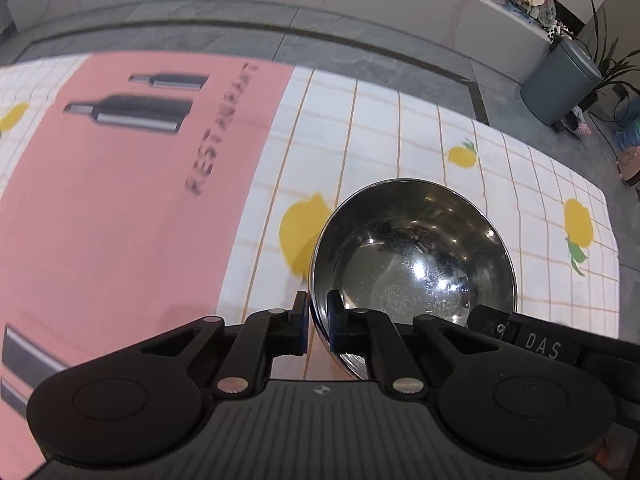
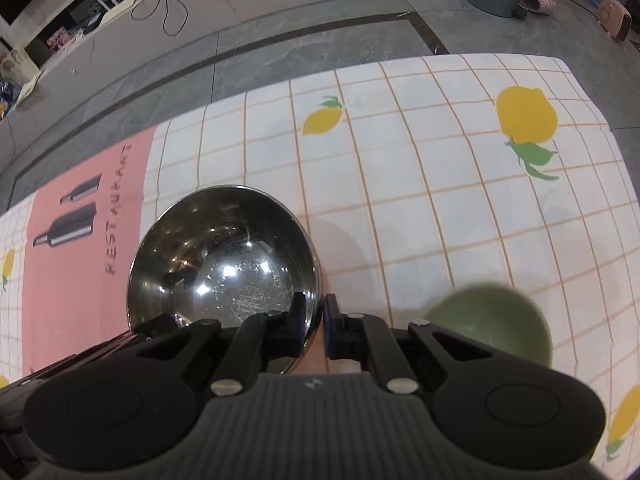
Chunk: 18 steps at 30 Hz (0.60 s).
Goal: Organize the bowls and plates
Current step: 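Lift the orange bowl with both grippers and lower it into the blue bowl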
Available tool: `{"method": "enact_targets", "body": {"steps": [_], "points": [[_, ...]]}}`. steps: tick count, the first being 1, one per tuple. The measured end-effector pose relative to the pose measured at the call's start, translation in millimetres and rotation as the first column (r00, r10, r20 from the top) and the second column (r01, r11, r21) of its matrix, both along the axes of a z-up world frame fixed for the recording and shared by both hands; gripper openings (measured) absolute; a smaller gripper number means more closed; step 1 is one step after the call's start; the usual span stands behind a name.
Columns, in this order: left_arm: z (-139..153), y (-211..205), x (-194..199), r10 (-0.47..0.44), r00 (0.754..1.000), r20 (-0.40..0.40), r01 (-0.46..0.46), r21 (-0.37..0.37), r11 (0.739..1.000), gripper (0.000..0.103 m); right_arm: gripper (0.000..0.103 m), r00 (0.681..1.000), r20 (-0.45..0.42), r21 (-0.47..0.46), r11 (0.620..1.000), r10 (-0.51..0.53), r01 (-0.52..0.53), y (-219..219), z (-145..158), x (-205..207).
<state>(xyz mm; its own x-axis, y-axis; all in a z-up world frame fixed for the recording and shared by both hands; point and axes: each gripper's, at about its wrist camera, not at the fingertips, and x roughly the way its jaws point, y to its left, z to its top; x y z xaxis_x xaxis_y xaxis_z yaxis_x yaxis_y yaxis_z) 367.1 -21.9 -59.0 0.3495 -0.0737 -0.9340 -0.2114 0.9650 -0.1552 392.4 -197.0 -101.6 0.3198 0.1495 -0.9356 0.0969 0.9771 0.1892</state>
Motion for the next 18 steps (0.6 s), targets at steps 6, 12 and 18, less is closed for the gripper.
{"method": "enact_targets", "body": {"steps": [6, 12, 18], "points": [[10.8, 2.0, -30.9, -0.004, 1.000, -0.003, 0.004, 0.018, 1.000, 0.009, 0.006, 0.999, -0.020, -0.038, 0.998, 0.046, -0.047, 8.7, 9.2, -27.3], [26.0, 2.7, -56.0, -0.003, 1.000, -0.016, 0.003, 0.011, 1.000, 0.009, 0.006, 0.998, -0.016, -0.052, 0.996, 0.068, -0.069, 11.0, 23.8, -56.9], [44.2, -1.8, -88.3, 0.002, 1.000, 0.010, -0.002, -0.009, 1.000, 0.009, 0.006, 0.998, -0.011, -0.056, 0.996, 0.066, -0.066, 5.6, 39.4, -87.9]]}}
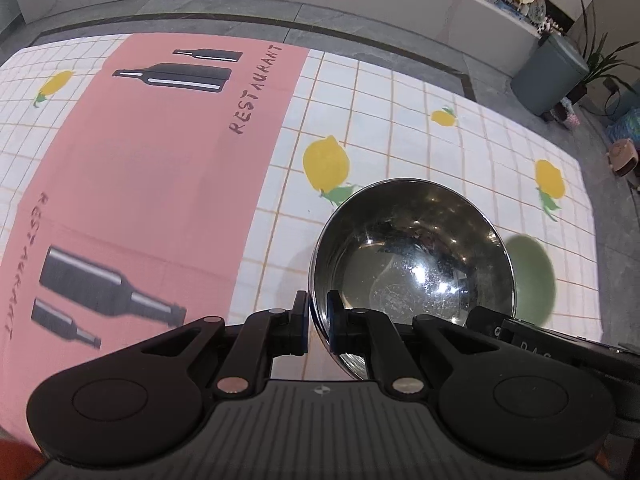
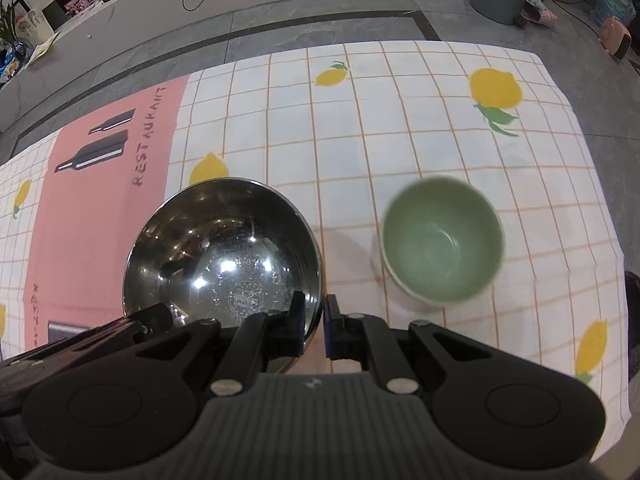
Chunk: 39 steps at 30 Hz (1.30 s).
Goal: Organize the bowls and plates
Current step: 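Lift the orange bowl with both grippers and lower it into the blue bowl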
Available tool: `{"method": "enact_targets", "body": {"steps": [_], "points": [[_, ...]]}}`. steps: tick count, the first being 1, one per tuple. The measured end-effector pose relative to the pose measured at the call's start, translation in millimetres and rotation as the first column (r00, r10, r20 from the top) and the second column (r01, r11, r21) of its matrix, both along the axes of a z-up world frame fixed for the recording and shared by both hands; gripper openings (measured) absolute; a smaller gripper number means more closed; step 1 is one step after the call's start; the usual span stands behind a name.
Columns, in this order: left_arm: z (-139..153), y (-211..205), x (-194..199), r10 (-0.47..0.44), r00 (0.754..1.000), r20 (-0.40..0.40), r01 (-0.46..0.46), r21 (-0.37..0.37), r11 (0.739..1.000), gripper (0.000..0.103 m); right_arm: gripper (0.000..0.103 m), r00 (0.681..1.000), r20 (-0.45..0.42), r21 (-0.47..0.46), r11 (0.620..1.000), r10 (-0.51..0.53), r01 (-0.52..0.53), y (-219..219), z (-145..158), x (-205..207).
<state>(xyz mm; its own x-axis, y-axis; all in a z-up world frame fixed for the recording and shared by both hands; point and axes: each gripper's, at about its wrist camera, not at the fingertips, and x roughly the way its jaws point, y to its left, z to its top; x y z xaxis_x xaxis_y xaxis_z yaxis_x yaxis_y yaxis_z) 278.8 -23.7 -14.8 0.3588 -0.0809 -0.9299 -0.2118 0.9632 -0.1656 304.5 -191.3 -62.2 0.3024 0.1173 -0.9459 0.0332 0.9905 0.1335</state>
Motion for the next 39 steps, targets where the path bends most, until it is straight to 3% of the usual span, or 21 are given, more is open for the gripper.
{"method": "enact_targets", "body": {"steps": [10, 15, 23, 39], "points": [[39.9, -18.5, -49.7, -0.027, 0.998, 0.051, 0.029, -0.042, 0.999, 0.010, 0.006, 0.997, 0.075, 0.000, 1.000, -0.013, 0.013, -23.4, 44.8, -58.6], [45.7, -27.0, -73.6, -0.055, 0.997, 0.050, 0.058, -0.052, 0.997, 0.010, 0.006, 0.997, 0.080, 0.011, 1.000, -0.021, 0.020, -37.7, 58.5, -86.5], [26.3, -36.2, -105.5, -0.100, 0.995, -0.025, 0.099, -0.055, 0.994, 0.011, 0.007, 0.999, 0.033, 0.013, 1.000, 0.003, -0.003, -48.6, 42.8, -127.0], [22.3, -62.1, -129.8, -0.213, 0.976, -0.038, 0.213, -0.016, 0.977, 0.013, 0.008, 1.000, -0.008, 0.026, 1.000, 0.000, 0.001, -71.0, 24.8, -163.7]]}}
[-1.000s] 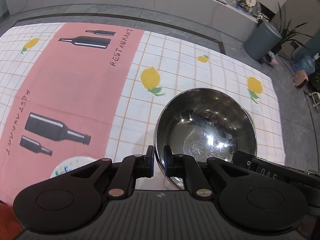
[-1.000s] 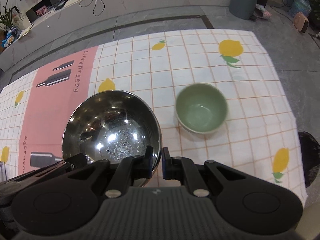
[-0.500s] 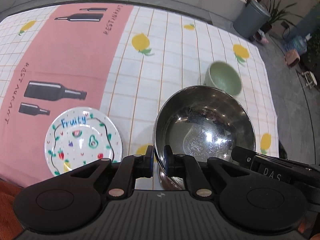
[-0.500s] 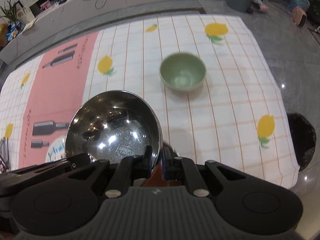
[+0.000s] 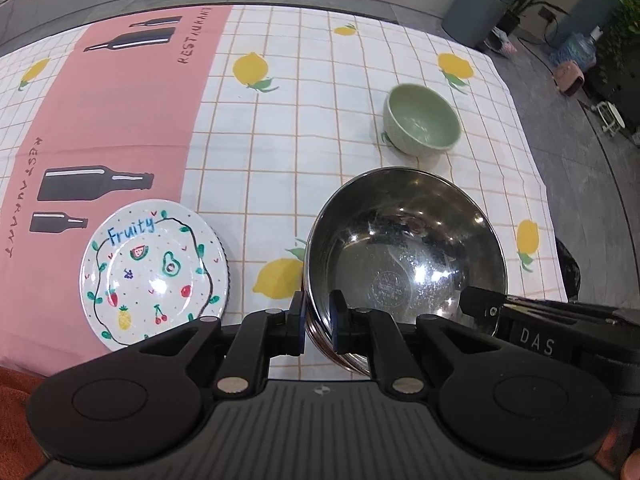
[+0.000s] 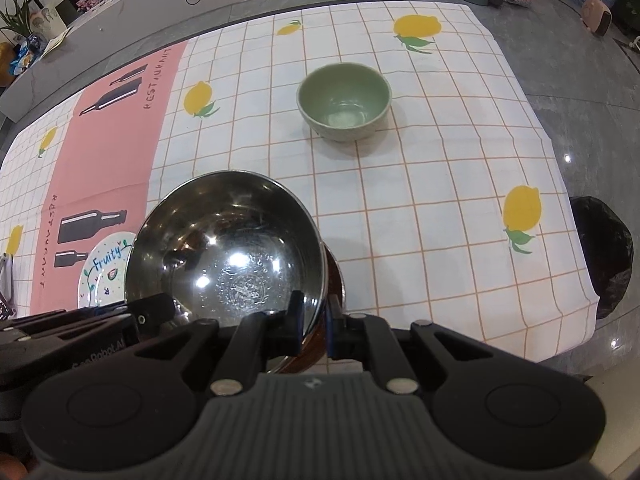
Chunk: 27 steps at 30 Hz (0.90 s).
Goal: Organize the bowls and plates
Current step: 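Lift the orange bowl with both grippers and lower it into the blue bowl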
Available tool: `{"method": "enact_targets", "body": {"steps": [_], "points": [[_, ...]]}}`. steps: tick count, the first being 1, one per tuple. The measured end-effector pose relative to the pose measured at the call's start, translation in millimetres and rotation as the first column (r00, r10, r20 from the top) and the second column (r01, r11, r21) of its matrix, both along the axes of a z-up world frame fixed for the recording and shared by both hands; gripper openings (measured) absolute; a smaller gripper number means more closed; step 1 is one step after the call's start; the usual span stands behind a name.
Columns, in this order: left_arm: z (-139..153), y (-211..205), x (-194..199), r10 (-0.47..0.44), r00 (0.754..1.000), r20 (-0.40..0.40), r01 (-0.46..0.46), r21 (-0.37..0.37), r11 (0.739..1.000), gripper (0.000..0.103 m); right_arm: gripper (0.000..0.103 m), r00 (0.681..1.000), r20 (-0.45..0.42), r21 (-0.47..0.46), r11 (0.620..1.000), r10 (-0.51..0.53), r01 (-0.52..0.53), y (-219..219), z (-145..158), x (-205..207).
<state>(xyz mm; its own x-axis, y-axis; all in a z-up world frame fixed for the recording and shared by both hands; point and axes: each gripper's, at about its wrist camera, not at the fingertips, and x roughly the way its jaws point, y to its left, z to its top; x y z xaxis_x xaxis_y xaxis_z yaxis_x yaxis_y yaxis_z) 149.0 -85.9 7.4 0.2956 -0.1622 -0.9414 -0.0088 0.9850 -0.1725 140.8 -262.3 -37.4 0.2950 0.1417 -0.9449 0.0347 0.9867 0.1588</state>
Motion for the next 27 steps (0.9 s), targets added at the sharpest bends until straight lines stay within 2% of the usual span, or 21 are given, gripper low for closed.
{"method": "enact_targets", "body": {"steps": [13, 27], "points": [[-17.3, -11.9, 2.3, -0.082, 0.995, -0.047, 0.085, 0.043, 0.995, 0.015, 0.007, 0.999, -0.043, -0.010, 1.000, 0.003, -0.004, -5.4, -17.8, 1.5], [-31.4, -17.2, 6.8, -0.104, 0.992, -0.066, 0.110, 0.093, 0.990, 0.015, 0.007, 0.997, -0.075, -0.015, 1.000, 0.019, -0.020, -0.8, -36.0, 9.0]]}}
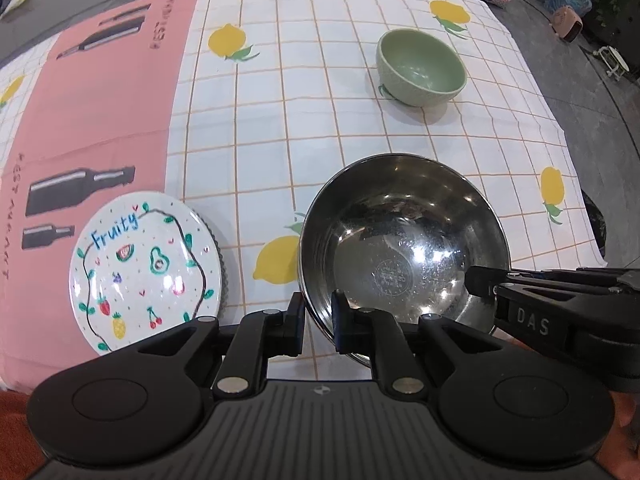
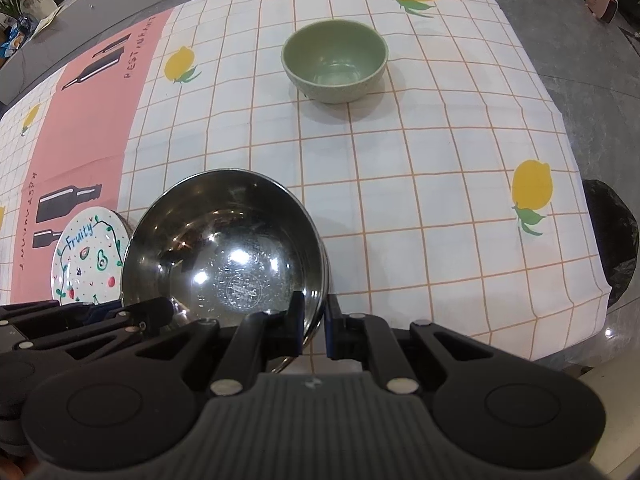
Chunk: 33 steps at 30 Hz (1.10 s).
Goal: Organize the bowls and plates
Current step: 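Lift the orange bowl with both grippers and lower it into the blue bowl, then open both grippers to release the orange bowl, then move both grippers to the pale green bowl's rim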
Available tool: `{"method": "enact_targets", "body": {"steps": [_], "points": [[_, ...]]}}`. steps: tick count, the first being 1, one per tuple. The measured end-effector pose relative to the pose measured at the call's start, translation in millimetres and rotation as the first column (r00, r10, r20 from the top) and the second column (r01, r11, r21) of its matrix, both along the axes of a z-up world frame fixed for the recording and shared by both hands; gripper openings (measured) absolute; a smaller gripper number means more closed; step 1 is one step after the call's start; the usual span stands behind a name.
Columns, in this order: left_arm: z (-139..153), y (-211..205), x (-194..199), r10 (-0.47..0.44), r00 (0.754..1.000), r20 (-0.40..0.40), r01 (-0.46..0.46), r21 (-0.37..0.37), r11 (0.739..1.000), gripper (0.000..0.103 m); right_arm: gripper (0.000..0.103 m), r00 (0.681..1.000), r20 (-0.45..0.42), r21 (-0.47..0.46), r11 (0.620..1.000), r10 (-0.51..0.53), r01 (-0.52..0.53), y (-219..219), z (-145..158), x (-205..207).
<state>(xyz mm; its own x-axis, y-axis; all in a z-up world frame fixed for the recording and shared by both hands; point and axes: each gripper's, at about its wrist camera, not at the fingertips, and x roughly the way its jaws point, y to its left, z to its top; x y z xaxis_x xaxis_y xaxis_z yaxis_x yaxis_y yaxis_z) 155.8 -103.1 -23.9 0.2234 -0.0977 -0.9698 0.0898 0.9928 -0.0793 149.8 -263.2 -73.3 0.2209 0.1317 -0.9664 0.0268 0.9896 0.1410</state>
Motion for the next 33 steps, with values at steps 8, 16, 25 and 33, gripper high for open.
{"method": "enact_targets", "body": {"steps": [8, 16, 25, 33], "points": [[-0.9, -1.3, -0.2, -0.028, 1.000, 0.009, 0.028, 0.012, 1.000, 0.017, 0.007, 1.000, 0.004, -0.010, 1.000, 0.007, -0.007, 0.6, -1.2, 1.5], [0.1, 0.2, -4.9, -0.055, 0.996, 0.064, 0.053, 0.031, 0.998, 0.033, 0.013, 1.000, 0.006, -0.010, 1.000, 0.003, -0.003, 1.1, -0.6, -0.1], [25.4, 16.2, -11.2, -0.088, 0.957, 0.277, 0.091, 0.001, 0.996, 0.044, 0.046, 0.999, 0.049, 0.016, 1.000, -0.011, 0.010, -5.1, 11.3, -4.9], [52.6, 26.7, -7.7, -0.073, 0.892, 0.446, 0.085, -0.008, 0.996, 0.044, 0.058, 0.978, 0.199, 0.048, 0.998, -0.056, 0.048, -13.6, 45.2, -6.4]]}}
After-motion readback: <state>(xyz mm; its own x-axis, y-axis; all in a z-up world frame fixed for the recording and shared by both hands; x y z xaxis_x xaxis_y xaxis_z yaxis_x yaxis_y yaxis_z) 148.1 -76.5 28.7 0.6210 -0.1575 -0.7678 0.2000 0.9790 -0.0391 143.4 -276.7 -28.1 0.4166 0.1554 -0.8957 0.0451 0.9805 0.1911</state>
